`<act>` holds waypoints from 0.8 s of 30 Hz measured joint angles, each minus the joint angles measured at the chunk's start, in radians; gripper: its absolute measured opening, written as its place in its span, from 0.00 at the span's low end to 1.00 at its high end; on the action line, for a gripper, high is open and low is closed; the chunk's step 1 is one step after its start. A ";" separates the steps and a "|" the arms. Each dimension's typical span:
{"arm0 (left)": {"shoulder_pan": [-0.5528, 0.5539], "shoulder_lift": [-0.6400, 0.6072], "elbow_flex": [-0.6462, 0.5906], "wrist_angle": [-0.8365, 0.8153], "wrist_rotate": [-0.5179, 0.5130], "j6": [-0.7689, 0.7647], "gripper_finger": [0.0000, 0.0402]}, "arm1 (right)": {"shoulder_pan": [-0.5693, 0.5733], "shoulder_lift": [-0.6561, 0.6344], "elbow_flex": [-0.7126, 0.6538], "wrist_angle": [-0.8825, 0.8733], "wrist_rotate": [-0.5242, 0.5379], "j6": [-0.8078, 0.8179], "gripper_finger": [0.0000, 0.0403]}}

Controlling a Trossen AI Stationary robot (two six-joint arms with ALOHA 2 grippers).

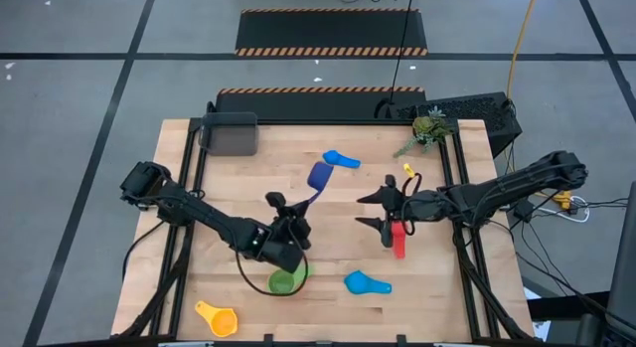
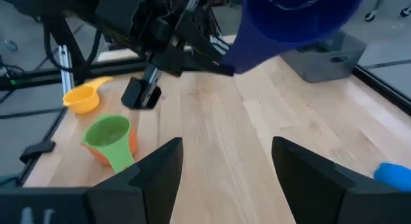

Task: Nest measuring cups in basket
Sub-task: Stack the purple measuring cup on top of the green measuring cup

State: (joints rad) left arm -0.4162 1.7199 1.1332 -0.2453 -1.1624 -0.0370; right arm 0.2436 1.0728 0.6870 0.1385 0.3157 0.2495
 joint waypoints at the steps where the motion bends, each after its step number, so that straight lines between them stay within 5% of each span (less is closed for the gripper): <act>1: 0.002 0.000 0.000 0.047 0.001 0.024 0.01 | 0.000 0.007 -0.010 0.047 -0.004 0.000 0.57; 10: -0.005 0.000 0.000 0.520 0.117 0.249 0.01 | -0.011 0.070 -0.121 0.488 -0.188 -0.003 0.57; 24: -0.005 0.000 0.000 0.779 0.412 0.299 0.01 | -0.013 0.108 -0.125 0.621 -0.189 -0.041 0.57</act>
State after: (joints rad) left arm -0.4213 1.7199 1.1332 0.5336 -0.7499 0.2617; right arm 0.2306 1.1809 0.5617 0.7594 0.1268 0.2088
